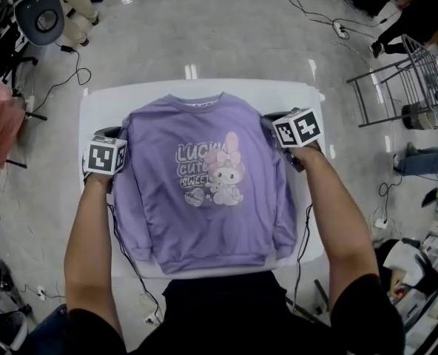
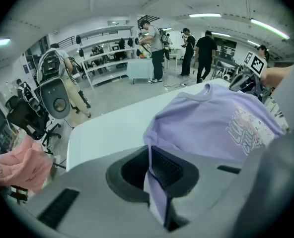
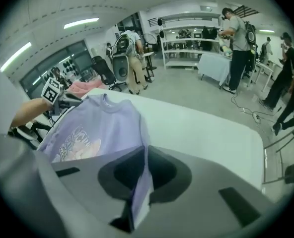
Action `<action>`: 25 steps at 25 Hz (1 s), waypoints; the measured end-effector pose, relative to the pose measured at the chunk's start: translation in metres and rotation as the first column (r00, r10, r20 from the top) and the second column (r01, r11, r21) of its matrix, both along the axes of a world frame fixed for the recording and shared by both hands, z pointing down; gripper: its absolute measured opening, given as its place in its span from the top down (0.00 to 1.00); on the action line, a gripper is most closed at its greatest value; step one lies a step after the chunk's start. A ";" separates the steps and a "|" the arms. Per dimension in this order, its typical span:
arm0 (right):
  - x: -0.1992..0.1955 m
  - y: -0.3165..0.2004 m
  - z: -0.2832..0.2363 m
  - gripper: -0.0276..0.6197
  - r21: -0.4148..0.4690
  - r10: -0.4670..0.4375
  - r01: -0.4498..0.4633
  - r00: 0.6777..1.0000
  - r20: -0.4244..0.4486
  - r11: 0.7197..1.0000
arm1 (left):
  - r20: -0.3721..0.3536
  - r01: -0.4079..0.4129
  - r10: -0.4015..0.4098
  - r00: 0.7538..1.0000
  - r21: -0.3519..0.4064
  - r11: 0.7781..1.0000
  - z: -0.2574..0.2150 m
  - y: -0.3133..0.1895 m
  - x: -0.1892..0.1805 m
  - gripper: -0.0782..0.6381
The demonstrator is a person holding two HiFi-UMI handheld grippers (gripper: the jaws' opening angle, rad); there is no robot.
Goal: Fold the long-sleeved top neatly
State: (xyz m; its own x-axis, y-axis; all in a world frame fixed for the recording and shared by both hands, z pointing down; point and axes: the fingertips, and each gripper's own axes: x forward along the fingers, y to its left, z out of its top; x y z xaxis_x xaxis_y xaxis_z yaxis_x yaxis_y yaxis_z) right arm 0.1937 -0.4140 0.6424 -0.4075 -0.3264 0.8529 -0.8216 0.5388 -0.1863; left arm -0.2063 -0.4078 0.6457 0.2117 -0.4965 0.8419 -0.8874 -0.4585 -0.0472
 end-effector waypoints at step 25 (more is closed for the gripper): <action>0.032 -0.044 -0.002 0.77 0.233 0.078 -0.063 0.995 -0.056 0.970 | 0.103 0.070 -0.081 0.991 0.112 0.991 -0.007 -0.012 -0.029 0.87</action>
State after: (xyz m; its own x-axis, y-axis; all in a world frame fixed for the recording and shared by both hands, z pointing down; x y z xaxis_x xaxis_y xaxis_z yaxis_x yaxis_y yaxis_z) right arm 0.2260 -0.4577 0.6401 -0.3236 -0.5432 0.7747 -0.8652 0.5014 -0.0098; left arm -0.2348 -0.4195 0.6390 0.0820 -0.5969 0.7982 -0.9066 -0.3773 -0.1890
